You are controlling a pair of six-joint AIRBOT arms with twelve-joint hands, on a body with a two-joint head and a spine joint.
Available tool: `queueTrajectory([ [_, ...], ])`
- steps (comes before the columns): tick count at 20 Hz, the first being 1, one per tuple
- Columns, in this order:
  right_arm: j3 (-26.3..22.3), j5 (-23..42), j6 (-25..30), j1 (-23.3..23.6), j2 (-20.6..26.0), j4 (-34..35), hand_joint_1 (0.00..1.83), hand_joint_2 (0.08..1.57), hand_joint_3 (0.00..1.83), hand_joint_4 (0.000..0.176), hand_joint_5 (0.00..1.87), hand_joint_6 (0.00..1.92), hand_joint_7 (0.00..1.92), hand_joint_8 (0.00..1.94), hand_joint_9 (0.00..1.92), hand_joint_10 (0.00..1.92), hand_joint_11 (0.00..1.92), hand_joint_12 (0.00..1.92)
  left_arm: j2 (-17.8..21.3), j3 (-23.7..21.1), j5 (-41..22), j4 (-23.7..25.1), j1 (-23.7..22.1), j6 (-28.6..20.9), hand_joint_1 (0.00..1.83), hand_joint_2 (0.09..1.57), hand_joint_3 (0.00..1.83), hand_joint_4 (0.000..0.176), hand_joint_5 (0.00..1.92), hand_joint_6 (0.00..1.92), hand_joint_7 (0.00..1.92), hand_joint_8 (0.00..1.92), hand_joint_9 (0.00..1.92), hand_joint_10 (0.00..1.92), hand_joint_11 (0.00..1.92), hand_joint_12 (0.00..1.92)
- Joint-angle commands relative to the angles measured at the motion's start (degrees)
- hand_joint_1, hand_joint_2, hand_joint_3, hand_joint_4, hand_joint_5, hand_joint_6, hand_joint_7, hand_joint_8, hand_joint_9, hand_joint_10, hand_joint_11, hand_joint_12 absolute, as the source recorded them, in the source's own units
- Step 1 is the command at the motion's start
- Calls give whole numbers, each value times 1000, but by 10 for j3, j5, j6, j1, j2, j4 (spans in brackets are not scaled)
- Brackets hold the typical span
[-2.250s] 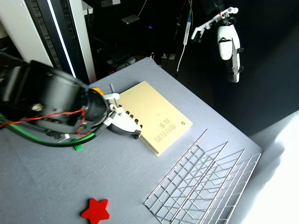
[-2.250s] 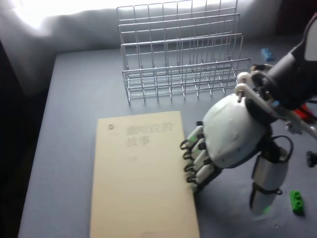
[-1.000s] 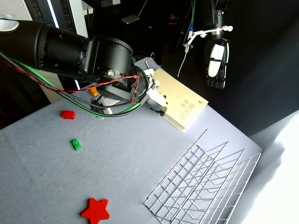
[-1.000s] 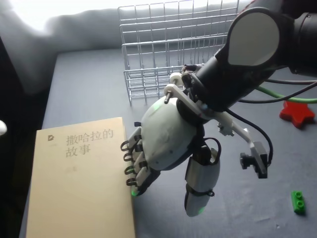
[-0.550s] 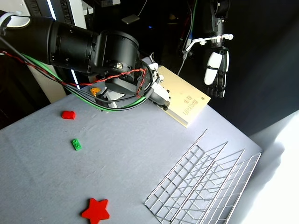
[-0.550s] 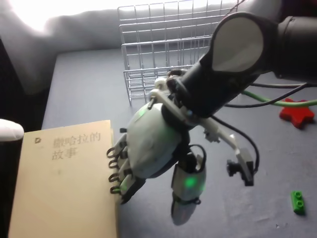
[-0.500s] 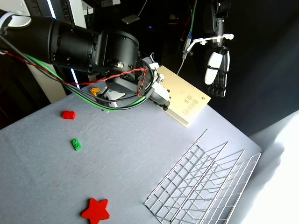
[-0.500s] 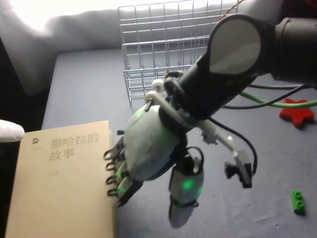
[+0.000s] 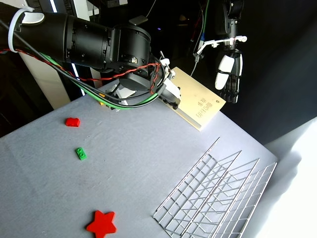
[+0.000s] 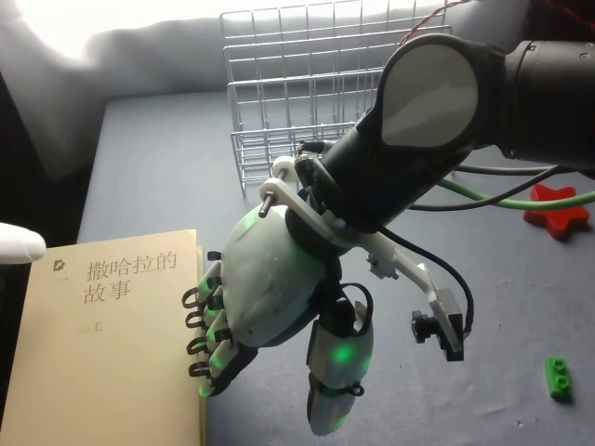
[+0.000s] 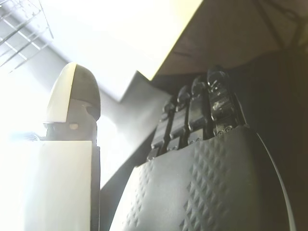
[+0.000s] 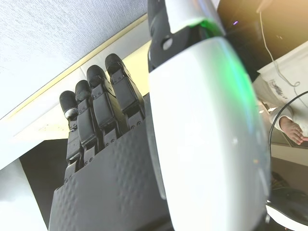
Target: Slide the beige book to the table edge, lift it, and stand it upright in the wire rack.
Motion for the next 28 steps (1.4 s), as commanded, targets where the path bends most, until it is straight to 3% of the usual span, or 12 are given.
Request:
queueTrajectory([
  [1, -1, -21, 3, 3, 0, 22, 252, 1070, 0, 0, 182, 3, 186, 6, 160, 9, 0, 477, 1, 6, -37, -2, 0, -4, 1141, 1096, 0, 0, 0, 0, 0, 0, 0, 0, 0, 0],
  [10, 0, -26, 3, -3, -10, 8, 241, 1068, 0, 0, 140, 0, 136, 0, 127, 0, 0, 455, -15, 27, -38, -2, 0, -4, 1240, 1131, 7, 0, 0, 0, 0, 0, 0, 0, 0, 0],
  [20, 2, -36, 3, -3, -21, -2, 253, 1056, 0, 0, 190, 5, 185, 5, 185, 8, 0, 618, -27, 43, -38, -2, 19, -10, 1258, 1177, 13, 0, 47, 5, 5, 1, 0, 0, 0, 0],
  [21, 2, -34, 3, -4, -20, -4, 259, 1065, 1, 0, 166, 4, 157, 4, 157, 5, 0, 546, -27, 43, -38, -2, 21, -10, 1300, 1162, 4, 0, 43, 3, 0, 0, 0, 0, 0, 0],
  [28, 6, -35, 3, -10, -10, -22, 243, 1069, 0, 0, 148, 5, 154, 5, 151, 3, 0, 515, -37, 43, -39, 11, 19, -3, 1265, 1181, 13, 0, 50, 4, 9, 2, 0, 0, 3, 2],
])
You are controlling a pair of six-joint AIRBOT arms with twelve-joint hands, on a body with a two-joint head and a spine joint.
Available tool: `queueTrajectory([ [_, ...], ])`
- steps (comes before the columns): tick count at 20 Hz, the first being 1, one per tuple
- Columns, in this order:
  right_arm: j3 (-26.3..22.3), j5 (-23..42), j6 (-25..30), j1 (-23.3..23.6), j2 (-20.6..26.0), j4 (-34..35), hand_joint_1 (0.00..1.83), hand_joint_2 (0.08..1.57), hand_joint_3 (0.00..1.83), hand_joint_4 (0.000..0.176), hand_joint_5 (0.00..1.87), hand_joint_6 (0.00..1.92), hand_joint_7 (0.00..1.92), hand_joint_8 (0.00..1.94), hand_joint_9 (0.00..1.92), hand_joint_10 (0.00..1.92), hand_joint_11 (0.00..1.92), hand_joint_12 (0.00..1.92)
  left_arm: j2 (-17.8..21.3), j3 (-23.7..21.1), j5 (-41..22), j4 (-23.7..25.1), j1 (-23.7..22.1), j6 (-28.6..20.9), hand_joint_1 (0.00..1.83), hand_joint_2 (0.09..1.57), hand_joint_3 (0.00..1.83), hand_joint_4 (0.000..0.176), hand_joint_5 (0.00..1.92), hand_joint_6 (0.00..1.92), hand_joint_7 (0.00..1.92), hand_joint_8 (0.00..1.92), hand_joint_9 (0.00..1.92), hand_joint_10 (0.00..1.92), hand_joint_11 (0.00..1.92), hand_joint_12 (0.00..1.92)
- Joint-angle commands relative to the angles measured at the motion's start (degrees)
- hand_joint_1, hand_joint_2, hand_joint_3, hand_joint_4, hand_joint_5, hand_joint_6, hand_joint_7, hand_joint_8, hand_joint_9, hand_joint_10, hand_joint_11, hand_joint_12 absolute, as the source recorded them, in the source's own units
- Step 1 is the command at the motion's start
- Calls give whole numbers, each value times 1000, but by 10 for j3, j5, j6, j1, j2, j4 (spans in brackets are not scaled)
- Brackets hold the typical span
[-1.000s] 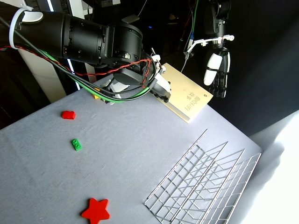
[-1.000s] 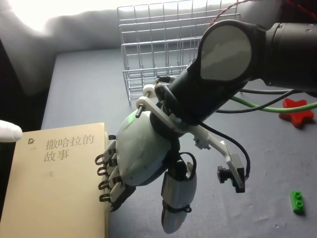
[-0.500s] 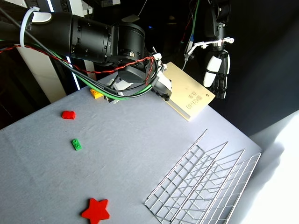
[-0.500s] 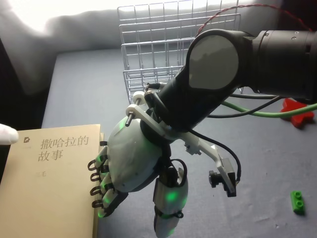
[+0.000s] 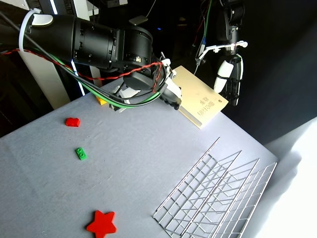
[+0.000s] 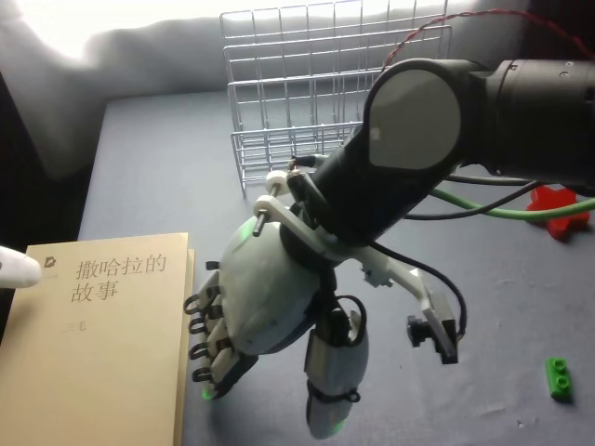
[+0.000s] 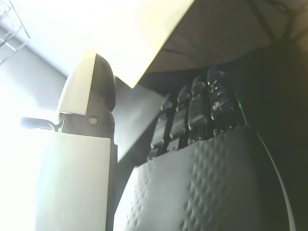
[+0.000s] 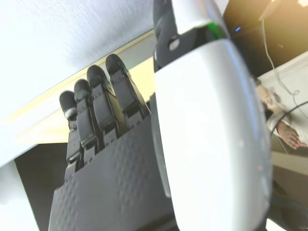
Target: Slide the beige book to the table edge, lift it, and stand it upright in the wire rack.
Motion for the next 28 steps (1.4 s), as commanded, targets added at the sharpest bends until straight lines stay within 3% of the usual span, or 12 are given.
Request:
queueTrajectory([
  [1, 1, -23, 3, 2, 3, 12, 243, 1069, 0, 0, 148, 5, 154, 5, 151, 3, 0, 515, 2, 3, -36, 2, -3, -1, 1265, 1181, 13, 0, 50, 4, 9, 2, 0, 0, 3, 2],
  [12, 3, -54, 3, 2, -10, 8, 230, 1079, 1, 0, 135, 0, 131, 0, 129, 0, 0, 483, -15, -7, -34, 56, -8, -1, 1160, 1209, 5, 0, 6, 0, 0, 0, 0, 0, 9, 5],
  [16, 3, -58, 5, 2, -14, 8, 251, 1063, 0, 0, 166, 6, 162, 5, 161, 6, 0, 583, -26, -6, -37, 57, -2, -1, 1110, 1207, 4, 0, 0, 0, 0, 0, 0, 0, 8, 5],
  [28, 3, -61, 12, -1, -16, 8, 239, 1077, 0, 0, 169, 4, 179, 4, 168, 2, 0, 555, -39, 0, -41, 57, 2, -1, 1071, 1148, 0, 0, 0, 0, 0, 0, 0, 0, 11, 13],
])
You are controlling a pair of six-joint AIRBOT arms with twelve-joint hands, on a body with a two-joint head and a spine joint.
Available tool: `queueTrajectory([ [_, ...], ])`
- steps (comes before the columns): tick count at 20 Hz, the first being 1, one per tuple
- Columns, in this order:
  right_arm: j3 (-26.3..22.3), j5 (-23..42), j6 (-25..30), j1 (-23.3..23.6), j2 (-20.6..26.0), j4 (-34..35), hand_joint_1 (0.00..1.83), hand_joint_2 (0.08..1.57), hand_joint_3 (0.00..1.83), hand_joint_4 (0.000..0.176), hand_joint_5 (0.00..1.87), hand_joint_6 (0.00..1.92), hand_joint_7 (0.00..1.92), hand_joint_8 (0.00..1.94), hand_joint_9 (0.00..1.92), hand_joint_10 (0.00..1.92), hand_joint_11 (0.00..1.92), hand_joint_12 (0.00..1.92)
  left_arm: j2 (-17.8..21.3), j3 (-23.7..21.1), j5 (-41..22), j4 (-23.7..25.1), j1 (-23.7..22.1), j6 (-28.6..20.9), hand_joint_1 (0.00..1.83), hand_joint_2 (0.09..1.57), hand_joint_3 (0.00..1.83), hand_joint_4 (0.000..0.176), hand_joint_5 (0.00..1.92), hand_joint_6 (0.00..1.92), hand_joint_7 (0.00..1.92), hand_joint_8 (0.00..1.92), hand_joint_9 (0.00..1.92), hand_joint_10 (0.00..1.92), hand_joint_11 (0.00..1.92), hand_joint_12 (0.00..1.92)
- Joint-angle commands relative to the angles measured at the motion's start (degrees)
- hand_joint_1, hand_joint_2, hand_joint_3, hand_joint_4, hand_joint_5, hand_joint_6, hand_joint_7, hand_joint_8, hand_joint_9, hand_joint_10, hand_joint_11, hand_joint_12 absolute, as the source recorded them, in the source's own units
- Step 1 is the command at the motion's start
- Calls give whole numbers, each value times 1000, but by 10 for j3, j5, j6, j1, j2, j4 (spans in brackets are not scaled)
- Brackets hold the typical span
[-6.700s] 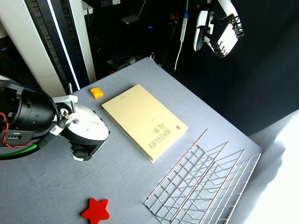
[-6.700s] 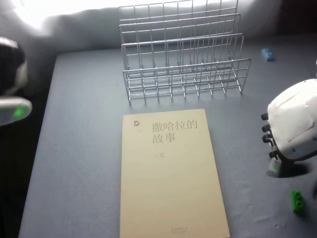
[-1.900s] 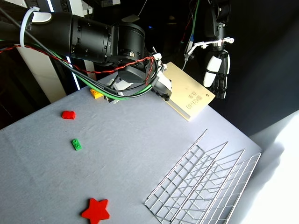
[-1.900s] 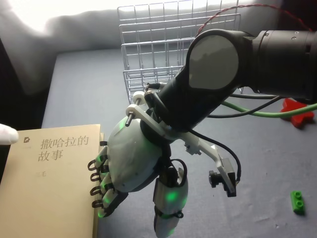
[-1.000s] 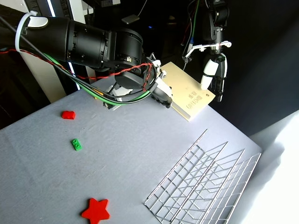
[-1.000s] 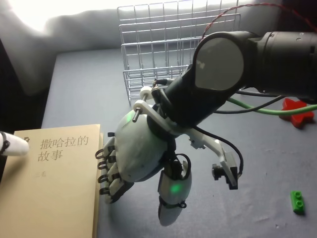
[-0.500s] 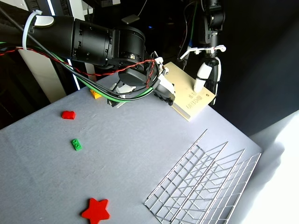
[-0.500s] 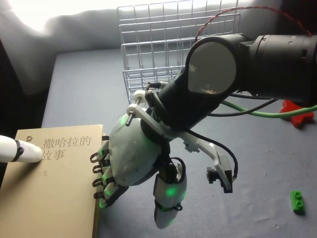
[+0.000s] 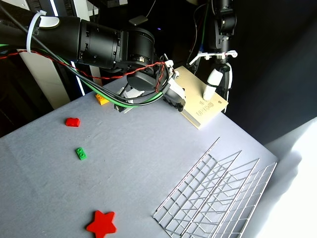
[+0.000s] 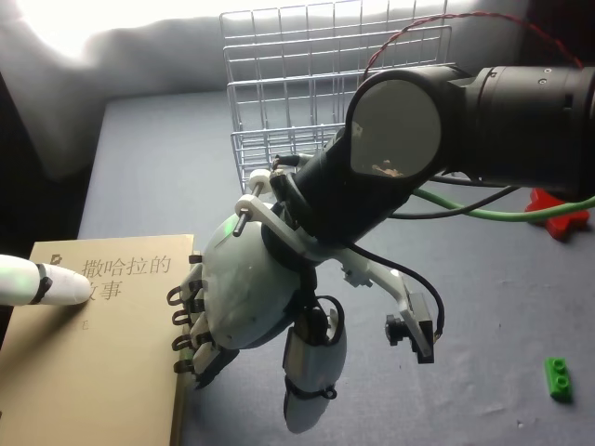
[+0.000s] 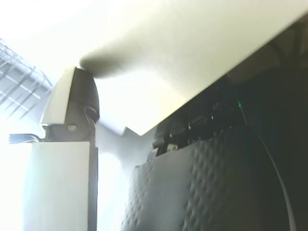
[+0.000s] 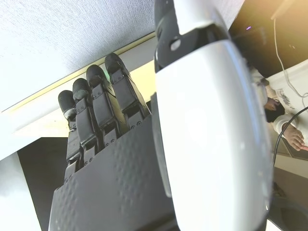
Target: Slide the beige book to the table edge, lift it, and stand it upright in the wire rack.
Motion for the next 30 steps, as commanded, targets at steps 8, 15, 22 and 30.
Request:
queueTrajectory([
  [8, 0, -38, 2, 1, -3, 17, 229, 1077, 1, 0, 167, 2, 190, 2, 182, 4, 0, 515, -2, 4, -34, -1, 6, -1, 1004, 1114, 0, 0, 0, 0, 0, 0, 0, 0, 28, 28],
  [15, -1, -41, 3, 1, -9, 17, 243, 1073, 0, 0, 174, 4, 190, 4, 189, 6, 0, 576, -2, 5, -36, -1, 7, -1, 1102, 1104, 0, 0, 64, 2, 52, 0, 55, 2, 63, 87],
  [22, -2, -32, 11, -1, 14, 17, 208, 1078, 2, 0, 167, 1, 183, 1, 189, 1, 0, 611, -2, 5, -39, -1, 9, -7, 1326, 1114, 2, 0, 442, 13, 489, 15, 497, 25, 197, 877],
  [30, -8, -11, 8, 8, 48, 17, 188, 1086, 2, 0, 171, 0, 185, 1, 178, 0, 0, 549, -2, 7, -40, -1, 10, -8, 1477, 1222, 0, 0, 686, 1360, 580, 1382, 717, 1368, 689, 1590],
])
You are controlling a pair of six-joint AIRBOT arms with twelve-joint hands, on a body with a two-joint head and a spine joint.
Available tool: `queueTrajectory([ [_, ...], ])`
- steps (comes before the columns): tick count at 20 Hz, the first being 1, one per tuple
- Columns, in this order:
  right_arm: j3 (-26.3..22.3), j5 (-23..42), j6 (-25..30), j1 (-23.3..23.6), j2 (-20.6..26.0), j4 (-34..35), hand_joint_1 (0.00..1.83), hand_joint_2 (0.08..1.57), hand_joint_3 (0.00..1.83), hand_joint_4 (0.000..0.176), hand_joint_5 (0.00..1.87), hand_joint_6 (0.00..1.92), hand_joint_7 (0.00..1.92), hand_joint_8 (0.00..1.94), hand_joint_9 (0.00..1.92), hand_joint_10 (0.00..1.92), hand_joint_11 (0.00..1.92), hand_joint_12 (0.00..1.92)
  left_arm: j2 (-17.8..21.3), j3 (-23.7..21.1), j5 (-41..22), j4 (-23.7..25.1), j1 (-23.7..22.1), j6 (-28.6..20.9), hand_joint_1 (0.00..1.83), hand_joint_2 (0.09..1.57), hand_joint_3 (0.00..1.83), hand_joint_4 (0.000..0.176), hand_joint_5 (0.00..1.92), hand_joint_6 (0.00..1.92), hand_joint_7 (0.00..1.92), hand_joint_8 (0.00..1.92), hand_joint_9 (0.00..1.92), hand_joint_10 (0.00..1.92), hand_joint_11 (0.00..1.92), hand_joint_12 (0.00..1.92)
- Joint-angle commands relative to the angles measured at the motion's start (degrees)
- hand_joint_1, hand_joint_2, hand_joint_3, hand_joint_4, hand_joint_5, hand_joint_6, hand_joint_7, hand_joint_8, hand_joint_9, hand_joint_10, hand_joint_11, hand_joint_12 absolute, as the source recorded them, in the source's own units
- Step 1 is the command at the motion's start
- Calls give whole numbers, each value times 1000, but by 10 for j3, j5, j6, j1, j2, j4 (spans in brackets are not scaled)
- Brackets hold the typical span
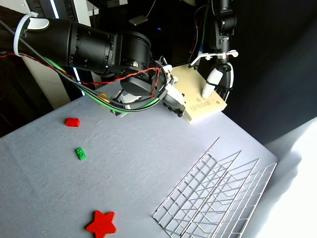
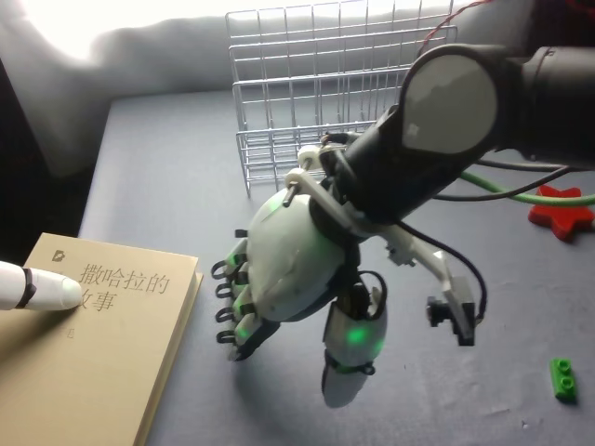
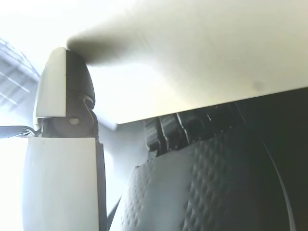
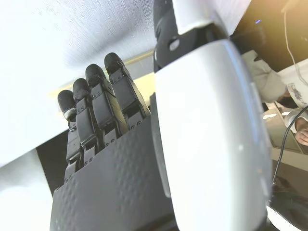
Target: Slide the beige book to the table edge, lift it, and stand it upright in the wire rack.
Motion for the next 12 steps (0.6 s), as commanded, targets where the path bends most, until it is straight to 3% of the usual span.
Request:
queueTrajectory([
  [1, -5, -16, 1, 8, 7, 17, 183, 1088, 2, 0, 177, 3, 189, 3, 181, 2, 0, 545, -2, -1, -34, 9, -2, 9, 1478, 1214, 0, 0, 715, 1352, 603, 1329, 737, 1341, 675, 1586],
  [7, -18, -13, 4, 17, 39, 16, 219, 1079, 0, 0, 208, 5, 211, 3, 206, 4, 0, 654, 0, 8, -58, 9, -2, 12, 1480, 1200, 0, 0, 731, 1329, 649, 1268, 782, 1291, 660, 1588],
  [12, -22, -1, 6, 27, 57, 16, 206, 1083, 0, 0, 195, 0, 197, 1, 193, 1, 0, 644, 7, 19, -99, 9, -2, 17, 1475, 1219, 1, 0, 717, 1345, 590, 1346, 698, 1373, 677, 1594],
])
